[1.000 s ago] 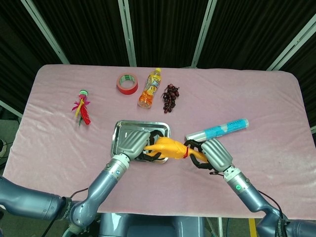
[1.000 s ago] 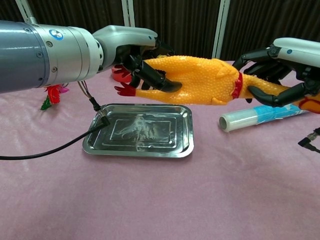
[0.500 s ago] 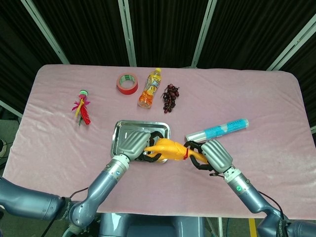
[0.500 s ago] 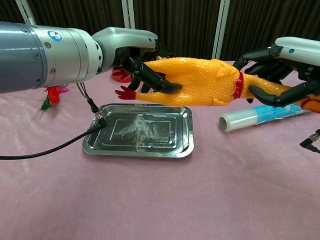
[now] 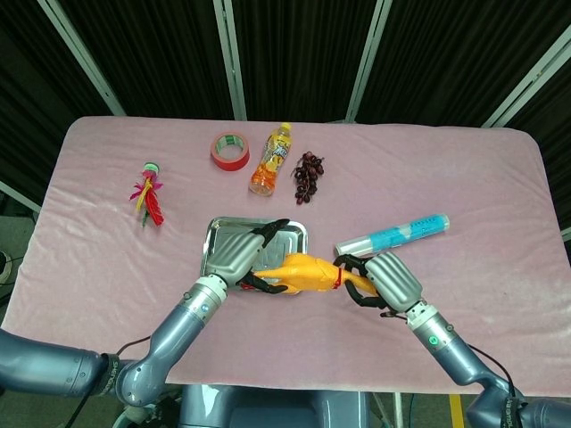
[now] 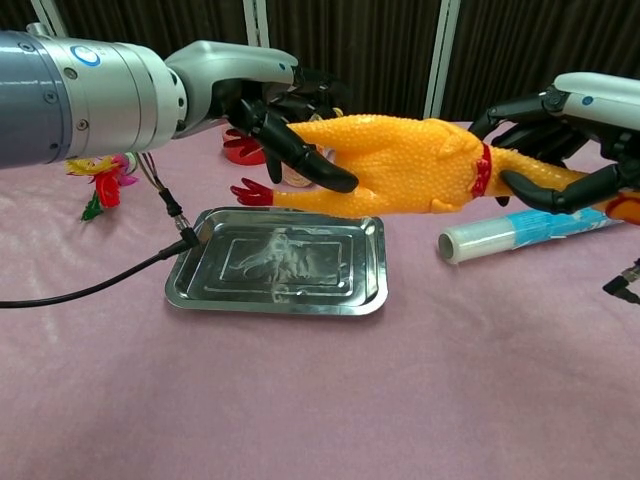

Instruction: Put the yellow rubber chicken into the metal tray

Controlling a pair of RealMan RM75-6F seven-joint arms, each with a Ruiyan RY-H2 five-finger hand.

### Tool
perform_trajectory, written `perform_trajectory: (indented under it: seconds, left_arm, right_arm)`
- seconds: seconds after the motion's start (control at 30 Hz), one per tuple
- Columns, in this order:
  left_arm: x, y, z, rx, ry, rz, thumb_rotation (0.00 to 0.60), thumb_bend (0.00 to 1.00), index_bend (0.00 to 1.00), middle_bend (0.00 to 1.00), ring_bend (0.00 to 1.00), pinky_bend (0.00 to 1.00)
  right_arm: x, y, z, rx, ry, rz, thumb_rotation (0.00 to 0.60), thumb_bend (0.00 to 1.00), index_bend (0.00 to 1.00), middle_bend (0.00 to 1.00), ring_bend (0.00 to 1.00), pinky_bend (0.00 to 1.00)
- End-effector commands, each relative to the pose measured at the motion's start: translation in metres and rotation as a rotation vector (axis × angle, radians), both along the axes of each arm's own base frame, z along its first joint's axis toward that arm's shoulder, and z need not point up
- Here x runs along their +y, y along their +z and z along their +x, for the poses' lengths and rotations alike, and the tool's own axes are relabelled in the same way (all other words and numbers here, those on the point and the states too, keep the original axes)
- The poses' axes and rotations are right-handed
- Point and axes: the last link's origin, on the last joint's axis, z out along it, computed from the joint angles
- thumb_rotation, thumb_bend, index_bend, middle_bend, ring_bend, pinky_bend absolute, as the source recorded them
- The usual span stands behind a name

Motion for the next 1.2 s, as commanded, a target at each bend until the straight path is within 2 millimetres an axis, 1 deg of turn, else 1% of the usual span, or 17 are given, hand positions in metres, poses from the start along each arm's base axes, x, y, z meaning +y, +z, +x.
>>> perform_trajectory:
  seconds: [0.03, 0.2, 0.3, 0.4, 0.5, 0.53, 0.57, 0.63, 0.77, 0.93, 1.03, 1.1, 1.13, 1.17, 1.2]
  left_arm:
    - [-0.001, -0.001, 0.001, -0.002, -0.002, -0.006, 0.590, 0.00, 0.00, 0.10, 0.18, 0.43]
    - [-0.004, -0.006, 0.005, -0.008, -0.005, -0.022, 0.590, 0.00, 0.00, 0.15, 0.20, 0.44]
    - [-0.006, -0.009, 0.007, -0.016, -0.005, -0.032, 0.588, 0.05, 0.03, 0.19, 0.23, 0.44]
    - [-0.007, -0.012, 0.010, -0.023, -0.007, -0.038, 0.585, 0.15, 0.09, 0.24, 0.27, 0.45]
    - [-0.008, -0.014, 0.013, -0.034, -0.007, -0.037, 0.560, 0.30, 0.20, 0.35, 0.37, 0.49]
    - [-0.008, -0.014, 0.014, -0.039, -0.007, -0.032, 0.551, 0.36, 0.25, 0.41, 0.42, 0.51]
    - [-0.008, -0.014, 0.015, -0.042, -0.008, -0.026, 0.554, 0.42, 0.30, 0.47, 0.46, 0.54]
    - [-0.009, -0.015, 0.015, -0.046, -0.005, -0.016, 0.579, 0.50, 0.37, 0.54, 0.52, 0.58]
    - [-0.007, -0.014, 0.012, -0.049, 0.000, 0.009, 0.599, 0.61, 0.47, 0.63, 0.59, 0.63]
    - [-0.007, -0.013, 0.012, -0.050, -0.004, 0.016, 0.600, 0.63, 0.53, 0.69, 0.62, 0.65]
    - [-0.007, -0.014, 0.013, -0.049, -0.008, 0.017, 0.600, 0.63, 0.54, 0.69, 0.63, 0.65]
    - [-0.007, -0.014, 0.013, -0.049, -0.011, 0.016, 0.600, 0.55, 0.51, 0.66, 0.62, 0.65]
    - [-0.008, -0.014, 0.013, -0.047, -0.014, 0.013, 0.600, 0.47, 0.48, 0.63, 0.60, 0.64]
    - [-0.008, -0.014, 0.013, -0.049, -0.013, 0.011, 0.600, 0.36, 0.41, 0.59, 0.58, 0.63]
    - [-0.008, -0.014, 0.013, -0.051, -0.011, 0.010, 0.600, 0.30, 0.37, 0.56, 0.56, 0.62]
  right_arm:
    - [0.000, 0.000, 0.001, -0.002, 0.004, 0.001, 0.600, 1.00, 0.94, 0.71, 0.71, 0.84]
    - [0.001, -0.001, 0.005, -0.004, 0.015, 0.004, 0.600, 1.00, 0.94, 0.71, 0.71, 0.84]
    - [0.001, -0.001, 0.007, -0.005, 0.020, 0.005, 0.600, 1.00, 0.94, 0.71, 0.71, 0.84]
    - [0.002, -0.002, 0.009, -0.007, 0.024, 0.009, 0.600, 1.00, 0.94, 0.71, 0.71, 0.84]
    - [0.003, -0.002, 0.009, -0.009, 0.026, 0.014, 0.600, 1.00, 0.95, 0.71, 0.71, 0.84]
    - [0.003, -0.002, 0.009, -0.010, 0.026, 0.014, 0.600, 1.00, 0.95, 0.71, 0.71, 0.84]
    - [0.003, -0.002, 0.009, -0.009, 0.027, 0.014, 0.600, 1.00, 0.95, 0.71, 0.71, 0.84]
    - [0.004, -0.001, 0.009, -0.011, 0.025, 0.014, 0.600, 1.00, 0.95, 0.71, 0.71, 0.84]
    - [0.004, 0.000, 0.007, -0.015, 0.019, 0.013, 0.600, 1.00, 0.95, 0.71, 0.71, 0.84]
    - [0.004, 0.000, 0.007, -0.017, 0.020, 0.017, 0.600, 1.00, 0.95, 0.71, 0.71, 0.84]
    - [0.004, -0.001, 0.008, -0.019, 0.021, 0.019, 0.600, 1.00, 0.95, 0.71, 0.71, 0.85]
    - [0.005, -0.001, 0.008, -0.019, 0.022, 0.019, 0.600, 1.00, 0.95, 0.71, 0.71, 0.84]
    - [0.004, 0.000, 0.007, -0.019, 0.022, 0.017, 0.600, 1.00, 0.95, 0.71, 0.71, 0.85]
    - [0.004, 0.000, 0.007, -0.019, 0.021, 0.016, 0.600, 1.00, 0.95, 0.71, 0.71, 0.85]
    - [0.004, 0.000, 0.007, -0.019, 0.020, 0.016, 0.600, 1.00, 0.95, 0.71, 0.71, 0.85]
